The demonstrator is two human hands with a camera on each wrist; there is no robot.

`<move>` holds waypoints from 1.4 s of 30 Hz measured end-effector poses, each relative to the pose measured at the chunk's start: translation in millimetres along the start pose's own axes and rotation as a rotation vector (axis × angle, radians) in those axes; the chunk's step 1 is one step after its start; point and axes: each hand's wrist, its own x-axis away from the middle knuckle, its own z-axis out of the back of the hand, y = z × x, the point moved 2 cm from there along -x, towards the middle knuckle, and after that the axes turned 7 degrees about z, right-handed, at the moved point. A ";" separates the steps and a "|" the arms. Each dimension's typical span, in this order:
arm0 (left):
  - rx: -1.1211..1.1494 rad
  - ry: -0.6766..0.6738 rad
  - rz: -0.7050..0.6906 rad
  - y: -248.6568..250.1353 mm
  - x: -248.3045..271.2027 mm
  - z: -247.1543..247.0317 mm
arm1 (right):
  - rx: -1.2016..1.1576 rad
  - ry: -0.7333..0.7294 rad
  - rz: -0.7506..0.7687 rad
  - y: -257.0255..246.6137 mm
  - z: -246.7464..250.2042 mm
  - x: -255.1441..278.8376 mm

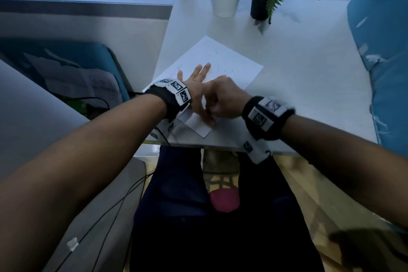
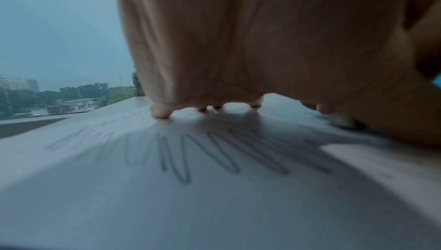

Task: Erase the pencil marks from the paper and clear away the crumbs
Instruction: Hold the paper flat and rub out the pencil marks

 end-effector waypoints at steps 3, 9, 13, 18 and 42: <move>0.019 0.003 -0.011 1.5 2.2 -0.4 | 0.027 0.179 -0.109 32.2 26.3 -17.1; 0.005 0.041 -0.030 -2.5 -3.0 -5.4 | 0.035 0.047 -0.036 28.3 22.0 -9.6; 0.048 0.055 -0.041 -3.6 -2.3 -6.5 | -0.051 0.208 -0.253 79.8 55.6 -19.3; 0.048 0.087 -0.030 -11.4 -11.2 2.7 | -0.086 0.174 -0.253 89.1 47.0 -18.3; 0.004 0.094 -0.194 -20.6 7.2 10.1 | -0.085 0.118 -0.227 92.2 56.7 -3.7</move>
